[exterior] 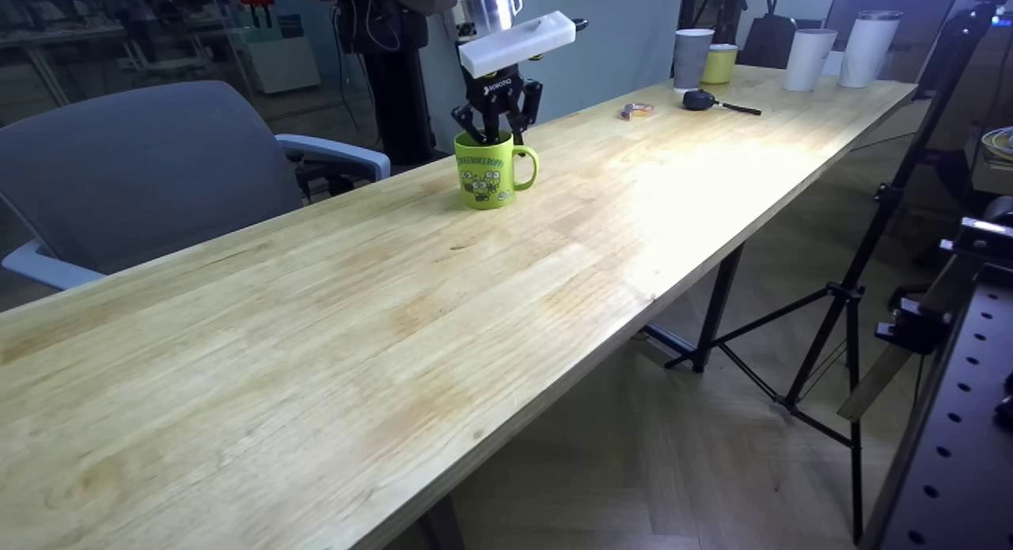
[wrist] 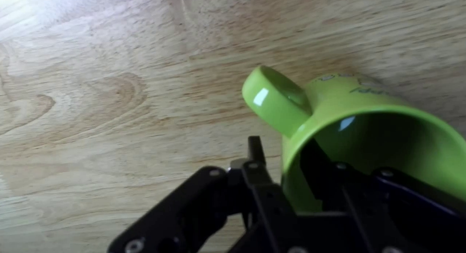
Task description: Pick up the cup and slightly move it to the left. Pick up the cup and move it forward. Pick up the cup and move it to the left.
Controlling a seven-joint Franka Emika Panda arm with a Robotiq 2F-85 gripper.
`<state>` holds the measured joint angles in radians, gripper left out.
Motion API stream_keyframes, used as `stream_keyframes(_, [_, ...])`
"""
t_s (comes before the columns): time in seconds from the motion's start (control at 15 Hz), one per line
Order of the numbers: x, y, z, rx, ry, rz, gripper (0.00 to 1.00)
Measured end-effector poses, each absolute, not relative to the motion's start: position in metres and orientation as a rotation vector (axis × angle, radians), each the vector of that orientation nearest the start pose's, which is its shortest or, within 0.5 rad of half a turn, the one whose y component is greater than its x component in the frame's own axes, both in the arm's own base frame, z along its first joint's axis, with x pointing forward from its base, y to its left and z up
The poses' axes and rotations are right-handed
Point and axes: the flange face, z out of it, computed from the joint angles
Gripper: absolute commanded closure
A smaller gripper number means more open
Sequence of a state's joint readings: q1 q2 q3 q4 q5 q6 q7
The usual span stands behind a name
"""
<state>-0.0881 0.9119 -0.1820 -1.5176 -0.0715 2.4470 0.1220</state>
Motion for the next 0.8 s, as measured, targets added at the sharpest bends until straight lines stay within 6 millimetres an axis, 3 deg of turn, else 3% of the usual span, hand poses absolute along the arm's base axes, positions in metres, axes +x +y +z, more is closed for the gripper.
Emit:
stream_keyframes(0.33, [0.684, -0.173, 0.119, -3.309, 0.452, 0.011, 0.02])
stream_keyframes(0.6, [0.688, -0.173, 0.121, -3.313, 0.459, 0.006, 0.0])
stream_keyframes(0.8, [0.706, -0.166, 0.151, -3.32, 0.467, -0.048, 0.0])
